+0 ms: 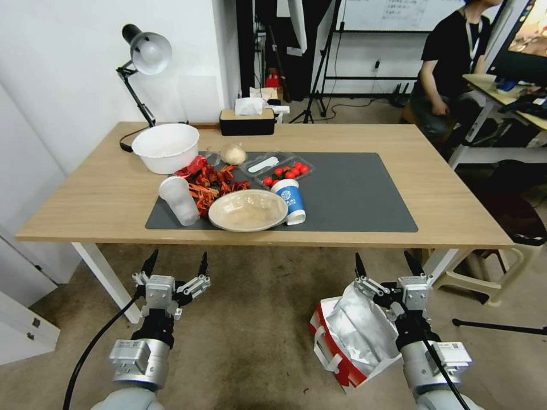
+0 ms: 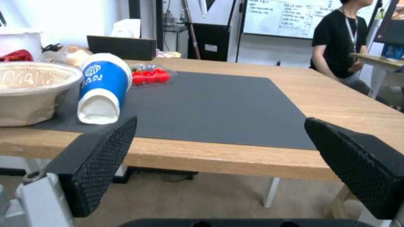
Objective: Pick up the food delivery bag from the floor and place it on the table.
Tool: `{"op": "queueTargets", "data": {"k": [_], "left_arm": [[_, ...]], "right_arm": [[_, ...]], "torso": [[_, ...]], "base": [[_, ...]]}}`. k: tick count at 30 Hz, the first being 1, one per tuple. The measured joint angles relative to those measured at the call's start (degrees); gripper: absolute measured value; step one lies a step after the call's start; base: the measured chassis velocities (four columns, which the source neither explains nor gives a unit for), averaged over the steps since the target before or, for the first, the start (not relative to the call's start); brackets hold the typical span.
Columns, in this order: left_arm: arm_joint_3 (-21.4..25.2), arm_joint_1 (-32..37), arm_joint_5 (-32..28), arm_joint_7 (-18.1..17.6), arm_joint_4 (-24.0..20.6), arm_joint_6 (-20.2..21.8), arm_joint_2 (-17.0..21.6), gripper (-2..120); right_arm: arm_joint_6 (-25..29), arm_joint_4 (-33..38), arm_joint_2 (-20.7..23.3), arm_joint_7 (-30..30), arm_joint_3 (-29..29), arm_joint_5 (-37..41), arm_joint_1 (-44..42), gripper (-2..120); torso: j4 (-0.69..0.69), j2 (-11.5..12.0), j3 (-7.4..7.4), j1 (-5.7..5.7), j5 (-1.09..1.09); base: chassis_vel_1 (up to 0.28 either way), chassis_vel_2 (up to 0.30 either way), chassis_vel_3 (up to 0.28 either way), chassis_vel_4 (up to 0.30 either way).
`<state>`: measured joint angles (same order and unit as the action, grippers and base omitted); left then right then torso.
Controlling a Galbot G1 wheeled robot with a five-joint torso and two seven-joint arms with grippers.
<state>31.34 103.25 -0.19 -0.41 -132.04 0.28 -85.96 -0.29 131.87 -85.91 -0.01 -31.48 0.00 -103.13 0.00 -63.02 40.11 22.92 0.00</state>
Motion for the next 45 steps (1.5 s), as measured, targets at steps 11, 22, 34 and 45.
{"op": "queueTargets", "data": {"k": [11, 22, 34, 45], "left_arm": [[-9.3, 6.2, -9.6, -16.5, -11.0, 16.3, -2.0, 100], [-13.1, 9.7, -14.4, -21.5, -11.5, 12.4, -2.6, 100], [-12.6, 9.4, -14.1, -21.3, -11.4, 13.2, -2.2, 100], [-11.6, 9.3, -12.5, -20.8, -11.3, 13.3, -2.2, 100]], "right_arm": [[-11.5, 4.8, 1.7, -1.1, 1.3, 2.7, 0.5, 100], [-23.1, 10.1, 3.5, -2.4, 2.8, 7.0, 1.3, 100], [-22.5, 10.0, 3.2, -1.9, 2.8, 6.4, 1.1, 100], [-22.2, 9.3, 3.0, -1.2, 2.7, 5.2, 1.0, 100]], "torso": [[0.01, 0.0, 0.00, 0.00, 0.02], [0.00, 0.0, 0.00, 0.00, 0.00], [0.00, 0.5, -0.24, -0.22, 0.00], [0.00, 2.9, -1.60, -1.28, 0.00]], "base": [[0.000, 0.000, 0.000, 0.000], [0.000, 0.000, 0.000, 0.000], [0.000, 0.000, 0.000, 0.000], [0.000, 0.000, 0.000, 0.000]]}}
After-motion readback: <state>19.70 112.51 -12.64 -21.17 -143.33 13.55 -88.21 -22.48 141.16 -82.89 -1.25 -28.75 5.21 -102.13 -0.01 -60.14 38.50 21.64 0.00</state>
